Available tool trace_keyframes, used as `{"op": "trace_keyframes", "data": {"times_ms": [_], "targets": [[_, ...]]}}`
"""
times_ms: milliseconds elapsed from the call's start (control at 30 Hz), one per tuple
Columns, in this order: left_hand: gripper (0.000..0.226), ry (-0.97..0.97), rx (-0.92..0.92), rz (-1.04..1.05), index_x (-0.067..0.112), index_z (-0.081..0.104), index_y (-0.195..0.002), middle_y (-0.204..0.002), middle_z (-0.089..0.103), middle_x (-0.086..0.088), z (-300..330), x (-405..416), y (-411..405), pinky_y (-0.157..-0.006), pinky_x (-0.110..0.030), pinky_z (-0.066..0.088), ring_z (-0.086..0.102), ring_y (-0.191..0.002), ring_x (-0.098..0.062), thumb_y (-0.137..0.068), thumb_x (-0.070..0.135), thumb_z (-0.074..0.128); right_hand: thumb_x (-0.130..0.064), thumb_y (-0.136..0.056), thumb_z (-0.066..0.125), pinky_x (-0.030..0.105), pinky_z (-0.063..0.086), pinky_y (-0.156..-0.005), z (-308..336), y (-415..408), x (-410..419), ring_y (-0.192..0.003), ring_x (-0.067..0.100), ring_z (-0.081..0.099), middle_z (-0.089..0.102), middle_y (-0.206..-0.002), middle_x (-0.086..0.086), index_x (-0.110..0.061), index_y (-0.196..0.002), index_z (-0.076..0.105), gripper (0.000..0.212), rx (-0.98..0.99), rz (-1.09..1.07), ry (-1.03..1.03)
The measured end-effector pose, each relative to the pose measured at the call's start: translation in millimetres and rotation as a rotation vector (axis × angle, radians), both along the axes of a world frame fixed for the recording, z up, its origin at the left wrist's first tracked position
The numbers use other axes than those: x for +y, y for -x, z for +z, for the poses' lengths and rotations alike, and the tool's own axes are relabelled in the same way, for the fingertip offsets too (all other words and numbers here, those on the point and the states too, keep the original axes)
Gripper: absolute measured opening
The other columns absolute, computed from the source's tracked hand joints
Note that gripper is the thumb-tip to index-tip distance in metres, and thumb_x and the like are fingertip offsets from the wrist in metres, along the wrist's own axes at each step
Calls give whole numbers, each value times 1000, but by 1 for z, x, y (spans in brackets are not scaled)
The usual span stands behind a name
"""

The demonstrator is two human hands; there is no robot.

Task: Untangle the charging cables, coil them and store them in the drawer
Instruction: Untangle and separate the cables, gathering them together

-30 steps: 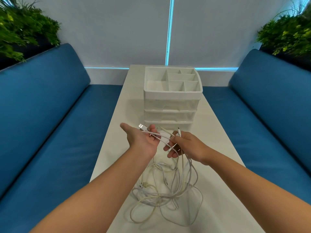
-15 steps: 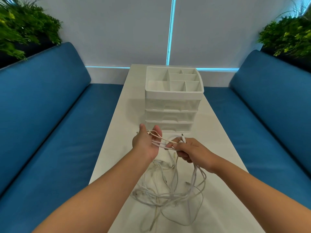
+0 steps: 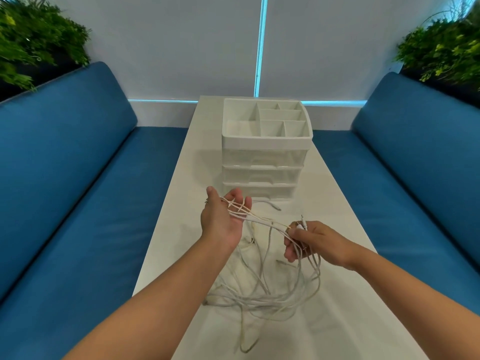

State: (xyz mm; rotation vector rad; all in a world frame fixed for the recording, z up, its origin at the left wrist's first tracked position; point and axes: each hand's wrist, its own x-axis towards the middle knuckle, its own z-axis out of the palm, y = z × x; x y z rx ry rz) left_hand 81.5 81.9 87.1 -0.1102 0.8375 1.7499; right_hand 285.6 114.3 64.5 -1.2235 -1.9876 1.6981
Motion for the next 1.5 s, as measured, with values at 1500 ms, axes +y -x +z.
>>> {"op": "trace_keyframes", "data": {"times_ms": [1500], "targets": [[26,11,80,-68,14,41,-90,-81,56,-8,-21,-33,3,-43,-21,38,43,-51,-12,-106,34,41,-39,-103,40,21,41,-74,13,23,-18,-71,3,51,58,-80,-9,-22,-90,71,38,-367,365,-407]]}}
